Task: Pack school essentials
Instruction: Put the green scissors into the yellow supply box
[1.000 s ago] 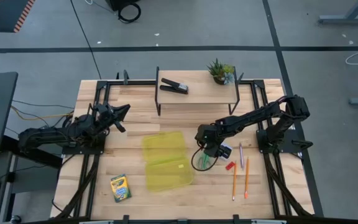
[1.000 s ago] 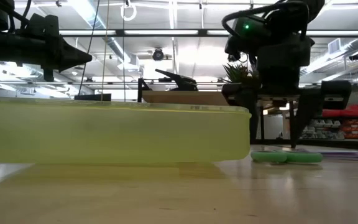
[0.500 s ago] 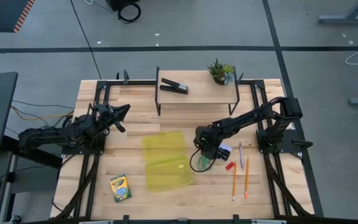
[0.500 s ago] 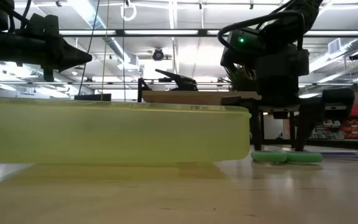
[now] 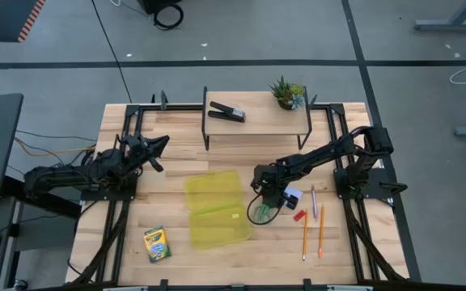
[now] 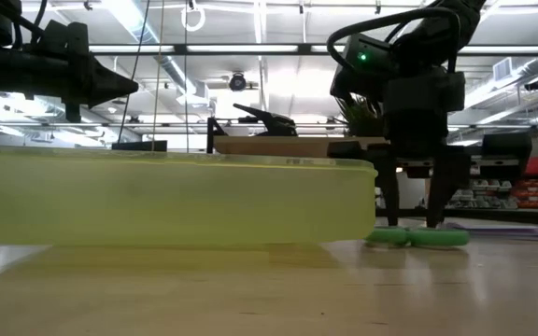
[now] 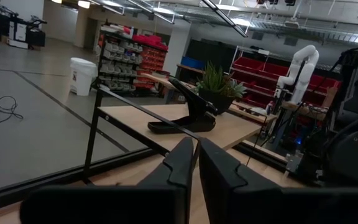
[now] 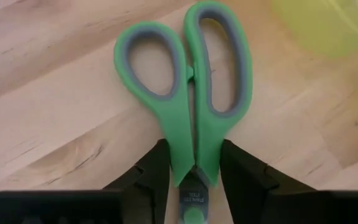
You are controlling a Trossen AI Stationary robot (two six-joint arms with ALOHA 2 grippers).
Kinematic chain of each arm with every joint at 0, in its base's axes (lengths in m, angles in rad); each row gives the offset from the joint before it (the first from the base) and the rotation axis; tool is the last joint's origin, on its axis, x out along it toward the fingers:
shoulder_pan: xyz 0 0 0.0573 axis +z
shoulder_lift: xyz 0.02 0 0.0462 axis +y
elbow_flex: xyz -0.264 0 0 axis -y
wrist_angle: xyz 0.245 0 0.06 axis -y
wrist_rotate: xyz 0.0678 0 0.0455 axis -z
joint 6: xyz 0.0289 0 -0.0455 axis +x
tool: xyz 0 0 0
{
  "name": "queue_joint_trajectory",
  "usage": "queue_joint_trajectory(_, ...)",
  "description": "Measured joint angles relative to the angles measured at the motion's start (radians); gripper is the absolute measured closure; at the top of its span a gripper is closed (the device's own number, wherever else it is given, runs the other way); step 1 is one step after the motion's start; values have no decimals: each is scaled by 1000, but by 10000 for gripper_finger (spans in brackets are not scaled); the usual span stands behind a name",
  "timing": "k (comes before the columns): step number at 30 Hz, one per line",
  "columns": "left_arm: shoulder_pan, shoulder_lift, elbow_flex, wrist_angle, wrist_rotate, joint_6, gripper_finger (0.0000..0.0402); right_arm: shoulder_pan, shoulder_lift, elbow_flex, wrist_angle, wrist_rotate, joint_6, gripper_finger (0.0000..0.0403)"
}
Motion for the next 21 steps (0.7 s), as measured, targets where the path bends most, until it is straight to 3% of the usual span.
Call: queue_joint_trajectory(21, 0, 0, 0, 0, 0, 0, 366, 0, -81, 3, -21, 6, 98, 275)
